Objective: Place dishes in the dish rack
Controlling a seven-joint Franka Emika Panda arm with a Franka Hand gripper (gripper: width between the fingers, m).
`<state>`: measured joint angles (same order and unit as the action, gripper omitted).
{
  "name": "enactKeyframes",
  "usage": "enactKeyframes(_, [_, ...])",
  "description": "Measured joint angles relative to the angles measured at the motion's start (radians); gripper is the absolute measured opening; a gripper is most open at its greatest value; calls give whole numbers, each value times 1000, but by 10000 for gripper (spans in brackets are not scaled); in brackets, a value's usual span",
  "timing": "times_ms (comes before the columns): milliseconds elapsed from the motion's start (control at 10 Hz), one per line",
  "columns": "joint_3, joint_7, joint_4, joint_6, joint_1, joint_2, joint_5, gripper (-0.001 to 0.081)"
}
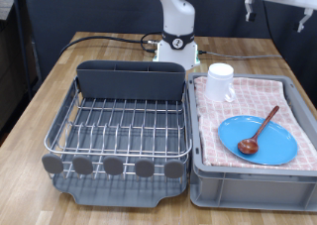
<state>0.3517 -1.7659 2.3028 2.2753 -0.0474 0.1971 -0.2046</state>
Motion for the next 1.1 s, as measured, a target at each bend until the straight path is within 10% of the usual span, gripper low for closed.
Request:
enactKeyframes(300, [-18,41,95,228,3,-57,-10,802])
enactKeyframes(1100, [27,-197,11,239,1,-211,-282,802])
